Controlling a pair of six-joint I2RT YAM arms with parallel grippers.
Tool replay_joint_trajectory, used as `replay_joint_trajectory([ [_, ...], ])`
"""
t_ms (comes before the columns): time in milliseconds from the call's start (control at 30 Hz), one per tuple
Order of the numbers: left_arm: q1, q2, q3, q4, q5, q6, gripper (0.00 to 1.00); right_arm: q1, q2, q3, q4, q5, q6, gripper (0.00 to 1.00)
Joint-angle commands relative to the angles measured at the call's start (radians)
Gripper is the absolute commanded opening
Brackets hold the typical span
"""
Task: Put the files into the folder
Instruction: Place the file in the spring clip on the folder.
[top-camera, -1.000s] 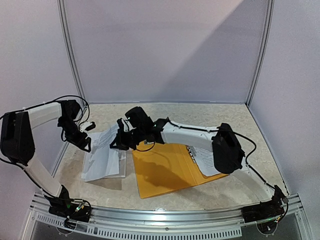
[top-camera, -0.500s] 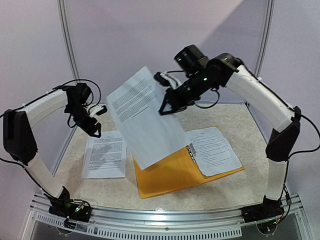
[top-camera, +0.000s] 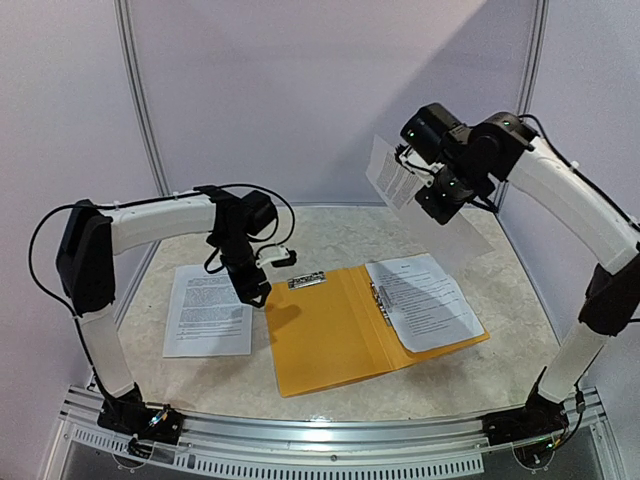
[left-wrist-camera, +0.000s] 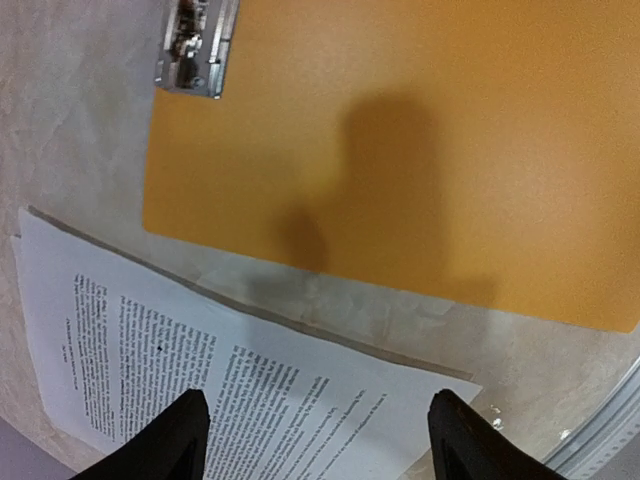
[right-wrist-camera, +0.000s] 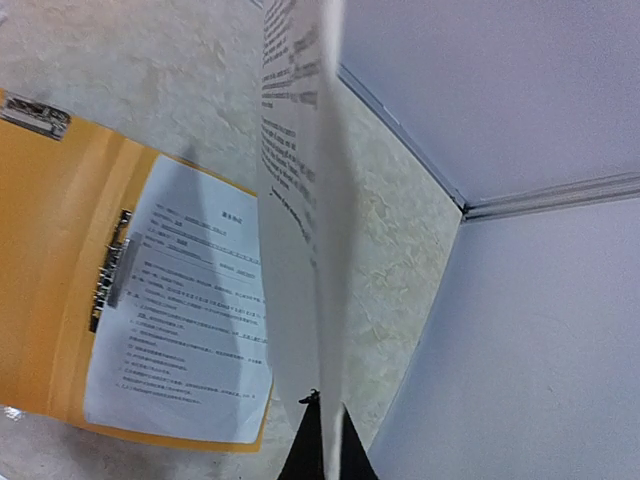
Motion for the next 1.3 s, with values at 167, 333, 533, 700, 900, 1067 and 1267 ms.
replay_joint_trajectory([
  [167, -0.153, 0.075, -0.049, 0.066, -0.135, 0.0, 0.78, -0.089, 0.054, 0.038, -0.304, -0.1, -0.03, 0.0],
  [333, -0.18, 0.119, -0.052, 0.069, -0.15, -0.002, 0.78, -0.249, 0.023, 0.012, -0.298, -0.503, 0.059, 0.0],
  [533, -0.199, 0.159, -0.052, 0.067, -0.153, -0.005, 0.78, -0.329, -0.018, -0.161, -0.236, -0.715, 0.098, 0.0],
  [700, -0.209, 0.2, -0.05, 0.059, -0.155, -0.007, 0.78, -0.349, -0.03, -0.258, -0.157, -0.807, 0.079, 0.0],
  [900, -0.213, 0.237, -0.04, 0.044, -0.15, -0.011, 0.78, -0.359, -0.022, -0.259, -0.139, -0.893, 0.066, 0.0],
  [1067, -0.214, 0.253, -0.027, 0.03, -0.144, -0.012, 0.78, -0.359, -0.026, -0.225, -0.145, -0.97, 0.072, 0.0],
  [1267, -0.215, 0.262, -0.023, 0.024, -0.146, -0.011, 0.78, -0.359, -0.042, -0.211, -0.164, -0.956, 0.104, 0.0],
])
